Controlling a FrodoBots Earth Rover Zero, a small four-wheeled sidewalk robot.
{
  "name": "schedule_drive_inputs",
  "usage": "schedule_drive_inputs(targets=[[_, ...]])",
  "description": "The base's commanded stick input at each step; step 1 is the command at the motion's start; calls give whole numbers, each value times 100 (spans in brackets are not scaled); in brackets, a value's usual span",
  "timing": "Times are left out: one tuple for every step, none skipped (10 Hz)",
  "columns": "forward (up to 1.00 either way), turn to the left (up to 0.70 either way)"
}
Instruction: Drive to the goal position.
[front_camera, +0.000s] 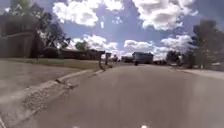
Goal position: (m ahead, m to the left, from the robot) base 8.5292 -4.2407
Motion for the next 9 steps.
schedule_drive_inputs(targets=[[85,0],[85,0],[85,0],[85,0],[85,0],[85,0],[85,0],[85,0],[85,0]])
